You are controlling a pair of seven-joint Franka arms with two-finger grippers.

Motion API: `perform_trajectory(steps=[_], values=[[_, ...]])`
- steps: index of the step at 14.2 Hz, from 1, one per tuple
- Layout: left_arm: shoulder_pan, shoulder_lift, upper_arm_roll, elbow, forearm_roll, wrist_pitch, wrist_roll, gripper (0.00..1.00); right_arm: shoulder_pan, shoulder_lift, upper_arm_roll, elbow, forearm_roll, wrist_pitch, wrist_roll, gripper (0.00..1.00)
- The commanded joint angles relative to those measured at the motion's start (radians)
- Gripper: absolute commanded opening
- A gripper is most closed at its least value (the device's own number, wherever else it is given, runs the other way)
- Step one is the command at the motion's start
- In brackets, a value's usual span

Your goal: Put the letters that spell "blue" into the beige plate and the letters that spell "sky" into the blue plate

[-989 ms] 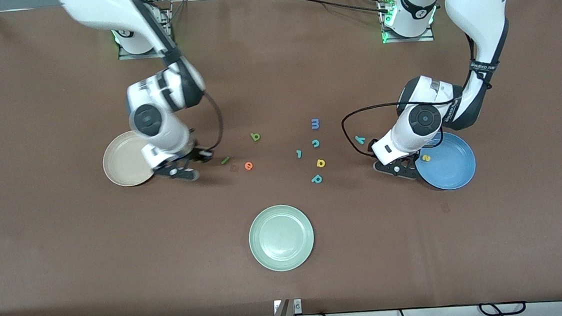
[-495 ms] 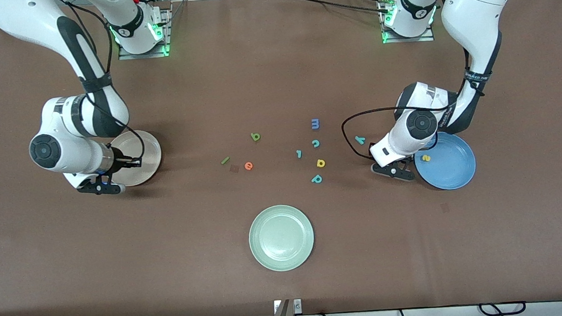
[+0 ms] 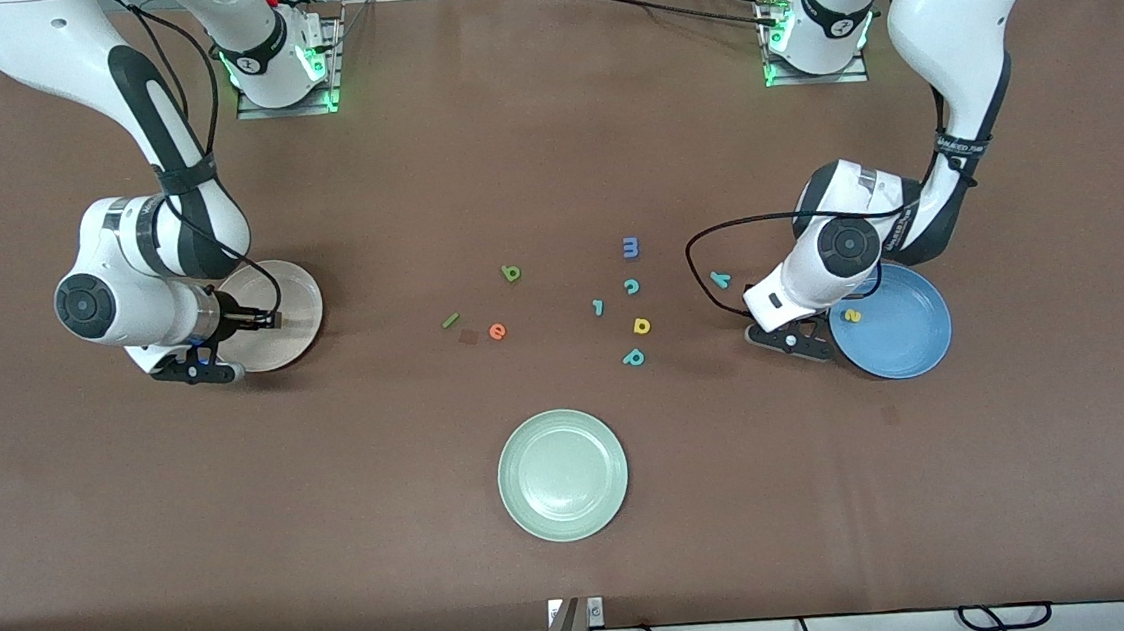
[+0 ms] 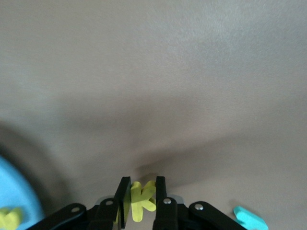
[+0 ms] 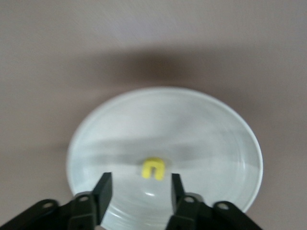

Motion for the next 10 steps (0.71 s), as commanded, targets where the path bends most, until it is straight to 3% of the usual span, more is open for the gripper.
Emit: perform_trajectory(steps=[1,4,10], values=[[0.008,-0.068,0.001,0.065,0.018,-0.171,0.014,0.15,0.084,0.004,0.008,0.085,0.008,-0.014,0.129,1.0],[0.052,-0.072,0.012,0.129,0.042,-0.293,0.035,0.15,0.198,0.064,0.008,0.157,0.016,0.002,0.472,1.0],[0.233,-0.034,0.011,0.088,0.093,-0.229,0.215,0.15,0.4,0.177,0.01,0.151,0.024,0.216,0.992,1.0]])
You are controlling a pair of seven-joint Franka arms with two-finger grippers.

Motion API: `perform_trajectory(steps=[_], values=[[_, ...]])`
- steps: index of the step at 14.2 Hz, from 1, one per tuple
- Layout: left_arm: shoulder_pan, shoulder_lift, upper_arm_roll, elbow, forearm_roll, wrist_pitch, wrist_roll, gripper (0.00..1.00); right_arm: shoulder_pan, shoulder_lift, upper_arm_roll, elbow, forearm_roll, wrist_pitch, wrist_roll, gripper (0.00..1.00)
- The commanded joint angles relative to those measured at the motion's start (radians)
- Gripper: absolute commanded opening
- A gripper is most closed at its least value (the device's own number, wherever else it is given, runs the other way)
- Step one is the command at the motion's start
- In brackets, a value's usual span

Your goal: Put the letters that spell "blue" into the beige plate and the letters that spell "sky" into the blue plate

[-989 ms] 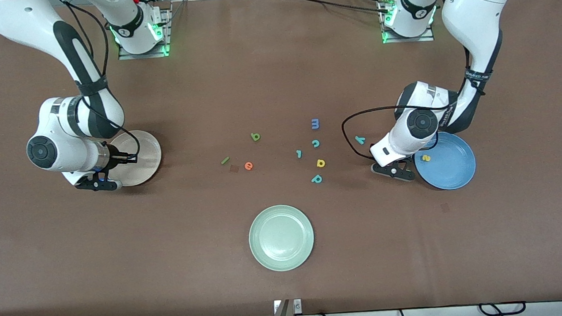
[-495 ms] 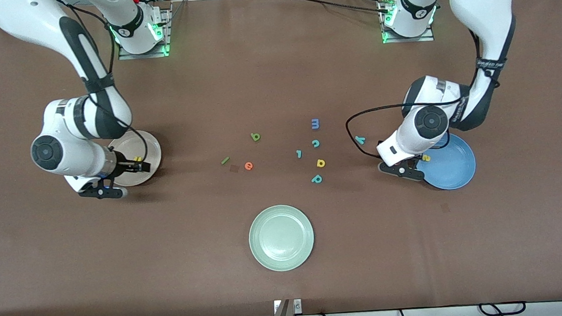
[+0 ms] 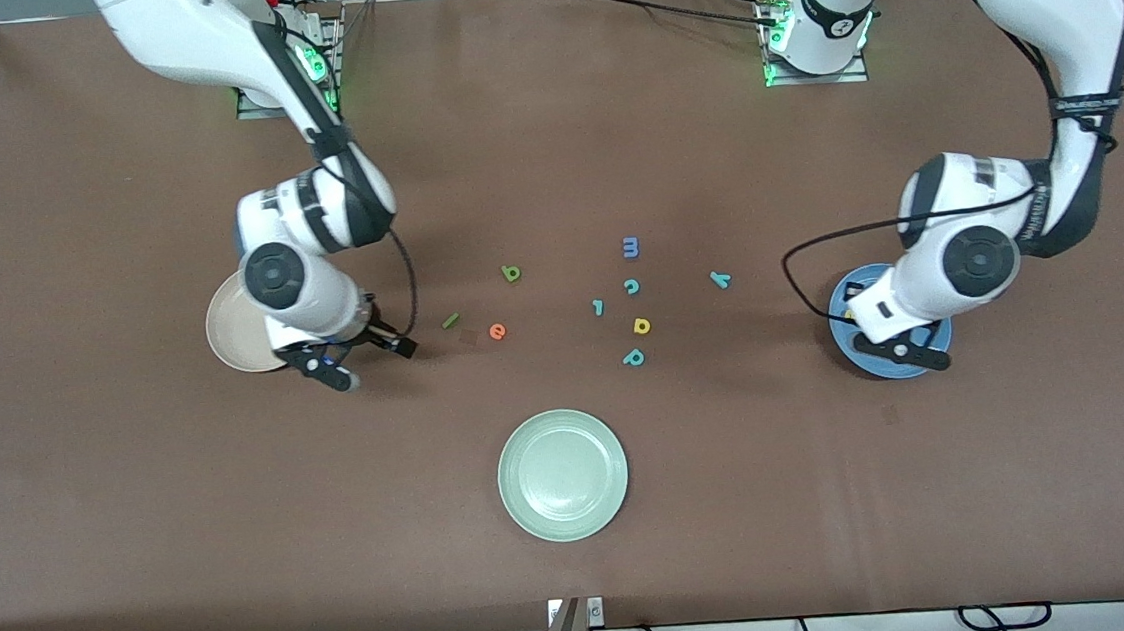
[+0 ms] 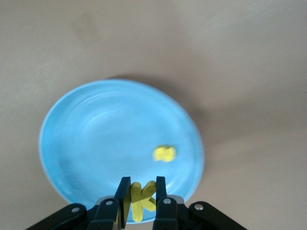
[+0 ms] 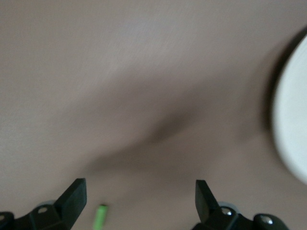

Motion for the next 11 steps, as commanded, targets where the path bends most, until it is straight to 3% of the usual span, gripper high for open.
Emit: perform_trajectory(steps=[1,4,6,7,8,11], values=[[0.052,0.028,-0.011,-0.052,0.04,0.087,0.026,0.15,0.067,0.059,-0.01,0.017,0.019,0.088,0.184,1.0],[0.09,0.042,-0.013,-0.116,0.048,0.177,0.024,0.25,0.122,0.088,-0.01,0.016,0.02,0.145,0.317,0.95],[0.092,0.035,-0.014,-0.129,0.048,0.177,0.023,0.39,0.125,0.09,-0.008,0.013,0.02,0.145,0.329,0.73],[0.092,0.034,-0.014,-0.129,0.048,0.175,0.012,0.6,0.127,0.093,-0.008,0.011,0.02,0.144,0.331,0.66],[0.092,0.032,-0.014,-0.128,0.048,0.174,0.004,1.0,0.128,0.093,-0.008,0.01,0.02,0.141,0.329,0.56],[0.084,-0.012,-0.037,-0.128,0.048,0.127,0.003,1.0,0.128,0.093,-0.007,0.01,0.02,0.139,0.325,0.29]])
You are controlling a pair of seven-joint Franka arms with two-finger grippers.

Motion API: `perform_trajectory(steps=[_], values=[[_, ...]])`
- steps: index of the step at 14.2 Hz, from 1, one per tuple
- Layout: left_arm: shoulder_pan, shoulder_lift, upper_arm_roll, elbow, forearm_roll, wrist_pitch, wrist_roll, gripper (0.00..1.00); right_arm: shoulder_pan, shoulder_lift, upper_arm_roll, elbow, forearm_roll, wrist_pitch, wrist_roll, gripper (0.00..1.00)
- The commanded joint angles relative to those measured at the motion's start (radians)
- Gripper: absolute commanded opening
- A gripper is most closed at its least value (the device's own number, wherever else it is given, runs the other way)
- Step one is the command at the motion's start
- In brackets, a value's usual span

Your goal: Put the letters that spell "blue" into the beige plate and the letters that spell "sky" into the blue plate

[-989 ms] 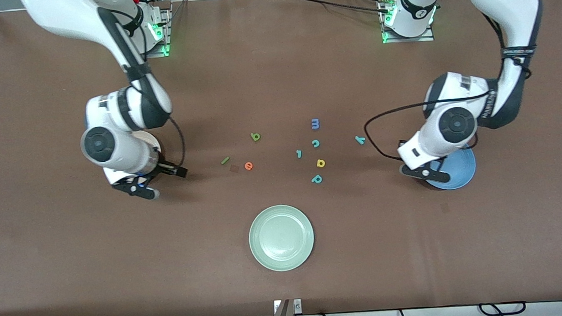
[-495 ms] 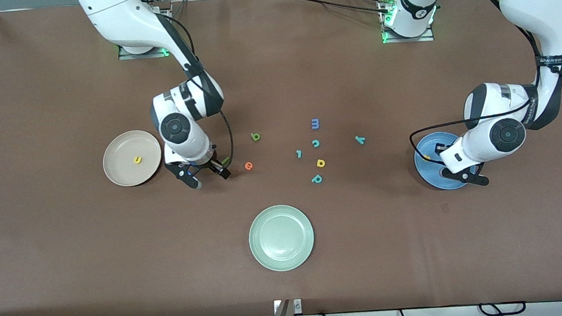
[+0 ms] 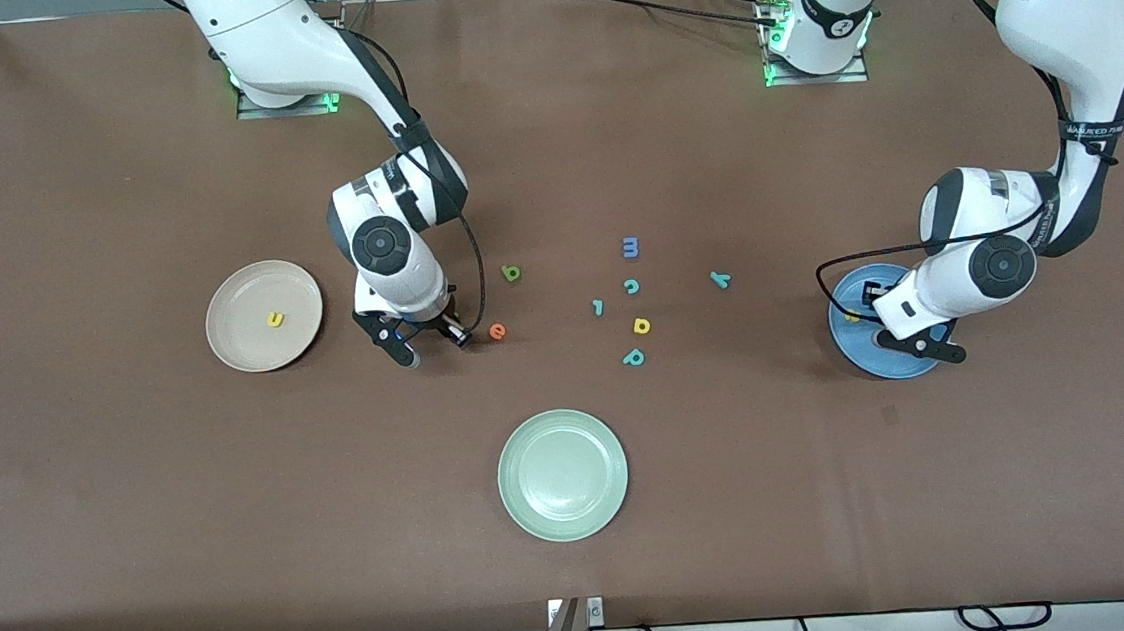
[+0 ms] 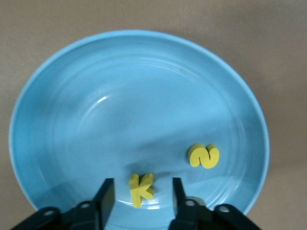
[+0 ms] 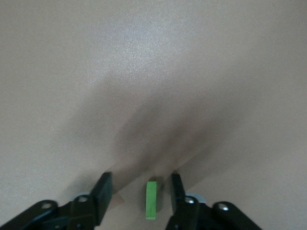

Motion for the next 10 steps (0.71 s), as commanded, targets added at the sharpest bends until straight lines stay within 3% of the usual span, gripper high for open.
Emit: perform_trajectory(steps=[1,3,7,10], values=[[0.003,-0.085,-0.067,-0.01,0.018,-0.088,-0.018,1.0,0.008,0.001,-0.005,0.004,0.018,-0.008,0.0,0.17],[0.003,-0.113,-0.15,-0.005,0.009,-0.141,-0.153,1.0,0.007,-0.002,0.0,0.006,0.016,-0.02,-0.029,0.01],[-0.018,-0.093,-0.315,-0.007,0.009,-0.136,-0.555,1.0,-0.016,-0.065,-0.008,0.01,0.016,-0.141,-0.202,0.0],[-0.061,-0.036,-0.349,-0.027,0.009,-0.027,-0.906,1.0,-0.074,-0.117,-0.009,0.01,0.016,-0.245,-0.316,0.0]])
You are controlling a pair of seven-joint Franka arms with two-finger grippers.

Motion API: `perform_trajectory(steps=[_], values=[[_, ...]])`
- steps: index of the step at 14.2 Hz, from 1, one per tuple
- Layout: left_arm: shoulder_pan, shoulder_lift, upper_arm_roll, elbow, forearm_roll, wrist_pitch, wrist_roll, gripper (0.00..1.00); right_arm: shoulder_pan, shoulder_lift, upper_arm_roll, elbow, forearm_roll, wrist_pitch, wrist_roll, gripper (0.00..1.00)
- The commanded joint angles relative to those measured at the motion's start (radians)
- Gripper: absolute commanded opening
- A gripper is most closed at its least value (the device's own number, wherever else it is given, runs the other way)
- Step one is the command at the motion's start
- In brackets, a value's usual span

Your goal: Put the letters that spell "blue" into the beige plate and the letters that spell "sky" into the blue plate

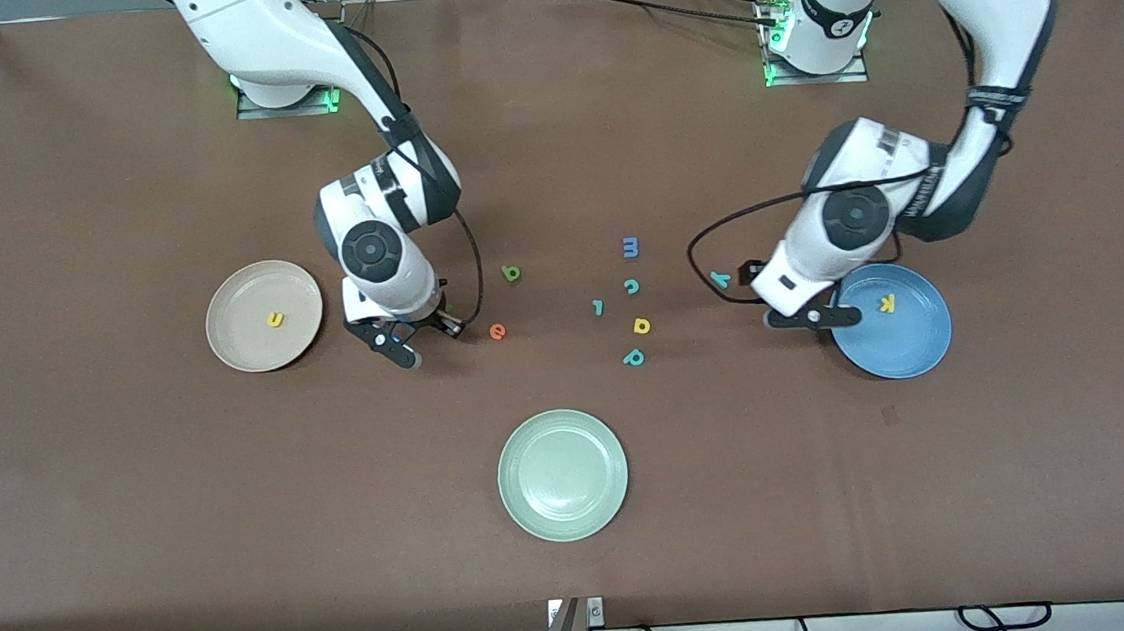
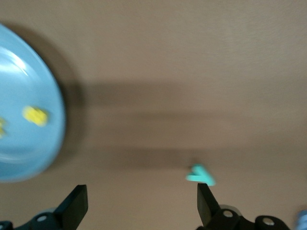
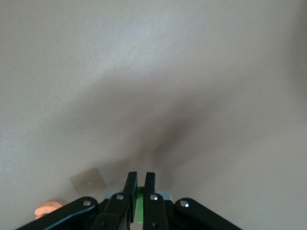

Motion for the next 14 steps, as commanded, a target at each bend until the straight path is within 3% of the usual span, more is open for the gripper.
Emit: perform_trajectory(steps=[1,2,4,7,10,13,14], values=[[-0.025,0.058,-0.014,-0.036,0.009,0.121,-0.212,1.0,-0.05,-0.057,0.008,-0.013,0.016,-0.066,-0.098,0.0],[-0.03,0.064,-0.013,-0.048,0.022,0.148,-0.211,1.0,-0.056,-0.061,0.007,-0.013,0.013,-0.07,-0.124,0.0],[-0.025,0.08,-0.014,-0.065,0.119,0.155,-0.019,1.0,-0.086,-0.071,-0.019,-0.022,0.012,-0.127,-0.239,0.0],[-0.045,0.081,-0.016,-0.078,0.121,0.156,0.117,1.0,-0.165,-0.121,-0.074,-0.117,0.01,-0.141,-0.501,0.0],[-0.064,0.081,-0.014,-0.097,0.132,0.162,0.192,1.0,-0.273,-0.155,-0.087,-0.189,0.01,-0.135,-0.708,0.0],[-0.042,0.077,-0.013,-0.199,0.132,0.354,0.31,0.99,-0.361,-0.166,-0.087,-0.235,0.01,-0.13,-0.853,0.0],[-0.042,0.078,-0.013,-0.216,0.132,0.385,0.32,0.94,-0.366,-0.167,-0.087,-0.25,0.01,-0.12,-0.862,0.0]])
